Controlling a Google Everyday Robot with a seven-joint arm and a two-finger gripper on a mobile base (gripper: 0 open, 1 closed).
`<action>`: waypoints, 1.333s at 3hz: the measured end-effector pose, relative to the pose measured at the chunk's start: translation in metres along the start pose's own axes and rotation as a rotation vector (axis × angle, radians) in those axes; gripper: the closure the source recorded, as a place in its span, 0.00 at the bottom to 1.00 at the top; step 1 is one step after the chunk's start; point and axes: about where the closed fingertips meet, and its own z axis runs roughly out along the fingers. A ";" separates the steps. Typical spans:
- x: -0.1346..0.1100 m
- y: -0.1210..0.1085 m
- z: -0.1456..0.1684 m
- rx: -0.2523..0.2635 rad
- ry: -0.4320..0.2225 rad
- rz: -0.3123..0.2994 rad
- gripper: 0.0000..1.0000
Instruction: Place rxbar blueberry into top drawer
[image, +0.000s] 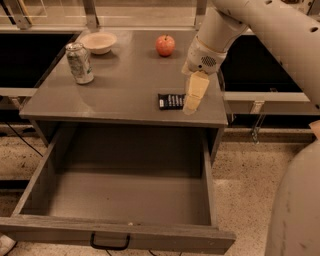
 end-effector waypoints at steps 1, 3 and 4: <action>0.000 0.000 0.000 0.000 0.000 0.000 0.04; 0.000 0.000 0.000 0.000 0.000 0.000 0.11; 0.000 0.000 0.000 0.000 0.000 0.000 0.04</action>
Offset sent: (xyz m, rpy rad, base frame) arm 0.0000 0.0000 0.0000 0.0000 0.0000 0.0000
